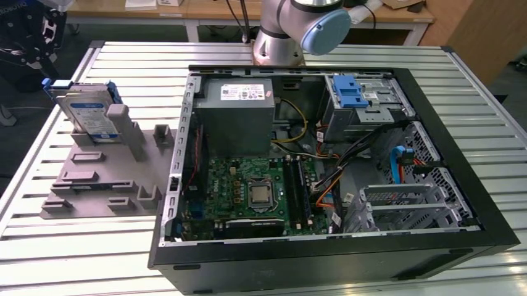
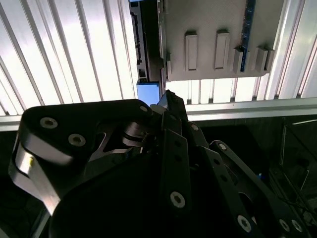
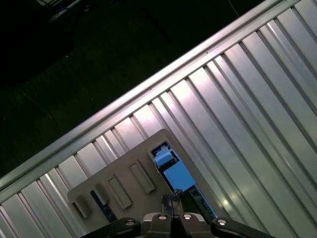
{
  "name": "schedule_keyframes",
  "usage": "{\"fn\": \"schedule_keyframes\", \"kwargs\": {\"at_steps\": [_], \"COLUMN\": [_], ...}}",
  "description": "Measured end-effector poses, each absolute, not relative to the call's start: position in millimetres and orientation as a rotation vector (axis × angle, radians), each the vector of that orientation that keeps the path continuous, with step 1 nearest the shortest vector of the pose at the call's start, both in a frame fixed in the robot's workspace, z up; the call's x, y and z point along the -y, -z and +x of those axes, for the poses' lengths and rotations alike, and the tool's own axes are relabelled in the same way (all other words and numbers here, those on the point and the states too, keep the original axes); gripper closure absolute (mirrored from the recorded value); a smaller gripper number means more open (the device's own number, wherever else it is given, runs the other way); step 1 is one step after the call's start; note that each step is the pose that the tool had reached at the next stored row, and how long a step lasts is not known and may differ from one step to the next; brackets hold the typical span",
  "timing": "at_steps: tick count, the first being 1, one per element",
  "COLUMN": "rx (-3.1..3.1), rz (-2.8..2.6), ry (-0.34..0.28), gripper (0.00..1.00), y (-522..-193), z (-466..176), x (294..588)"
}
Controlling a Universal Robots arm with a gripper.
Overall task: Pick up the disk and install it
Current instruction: 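Pick up the disk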
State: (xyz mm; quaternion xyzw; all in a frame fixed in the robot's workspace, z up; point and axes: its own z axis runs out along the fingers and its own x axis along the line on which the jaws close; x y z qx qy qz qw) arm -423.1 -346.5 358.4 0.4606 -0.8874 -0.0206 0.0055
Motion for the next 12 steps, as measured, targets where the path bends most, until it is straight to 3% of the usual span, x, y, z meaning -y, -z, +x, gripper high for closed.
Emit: {"fn": "schedule_keyframes", "kwargs": {"at_steps": [12], "rx": [2.714], "rz": [1.555], "ry": [0.064], "gripper": [0.89], "y": [-358.2], "z": [-423.2], "x": [346.5]}}
